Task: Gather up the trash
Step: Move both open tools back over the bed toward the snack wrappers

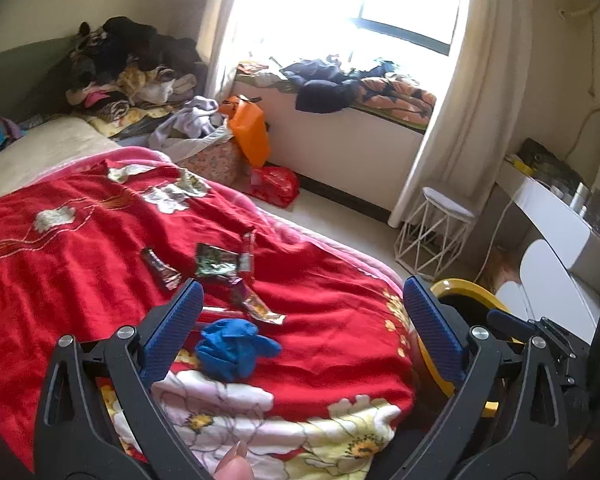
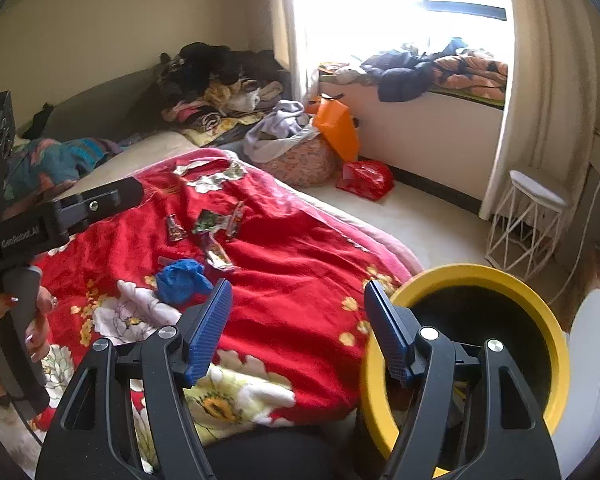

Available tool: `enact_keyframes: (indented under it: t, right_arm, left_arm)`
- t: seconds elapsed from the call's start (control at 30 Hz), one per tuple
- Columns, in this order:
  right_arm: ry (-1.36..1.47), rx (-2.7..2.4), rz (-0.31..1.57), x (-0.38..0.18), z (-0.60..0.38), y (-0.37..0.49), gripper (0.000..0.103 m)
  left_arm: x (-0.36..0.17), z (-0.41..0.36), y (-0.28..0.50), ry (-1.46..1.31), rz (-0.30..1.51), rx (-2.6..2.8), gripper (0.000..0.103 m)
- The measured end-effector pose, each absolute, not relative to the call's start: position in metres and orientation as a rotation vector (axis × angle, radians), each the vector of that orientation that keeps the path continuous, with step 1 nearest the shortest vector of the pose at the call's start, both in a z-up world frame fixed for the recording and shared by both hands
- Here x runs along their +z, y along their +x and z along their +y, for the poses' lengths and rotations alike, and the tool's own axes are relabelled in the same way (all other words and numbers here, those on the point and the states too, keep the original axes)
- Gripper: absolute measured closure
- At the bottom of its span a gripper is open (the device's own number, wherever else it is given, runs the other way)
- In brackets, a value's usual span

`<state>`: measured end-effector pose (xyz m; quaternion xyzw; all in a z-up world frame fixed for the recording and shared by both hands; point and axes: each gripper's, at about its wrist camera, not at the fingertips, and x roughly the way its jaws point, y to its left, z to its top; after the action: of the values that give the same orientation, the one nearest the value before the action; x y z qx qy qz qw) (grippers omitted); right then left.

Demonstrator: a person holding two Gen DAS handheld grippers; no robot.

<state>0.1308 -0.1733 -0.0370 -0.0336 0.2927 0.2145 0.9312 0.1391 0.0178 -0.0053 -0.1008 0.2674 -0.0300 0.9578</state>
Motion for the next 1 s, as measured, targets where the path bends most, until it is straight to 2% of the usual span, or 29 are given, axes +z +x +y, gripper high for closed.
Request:
enact_keyframes:
  t: [0.6, 0.73, 1.0]
  right_arm:
    - [-0.192, 0.561, 0.643, -0.063, -0.1, 0.178, 0.038]
    - [-0.238, 0.583, 0.683, -0.079, -0.082, 0.197, 0.044]
    - [-0.33, 0.622, 0.766, -0.114, -0.047, 0.229, 0.05]
  left_arm:
    - [-0.028, 0.105, 0.162, -0.304, 0.604, 0.094, 0.011]
    - [-0.039, 0.121, 0.173, -0.313, 0.637, 0.124, 0.011]
    - [-0.063, 0.141, 0.195, -0.348, 0.709, 0.141, 0.023]
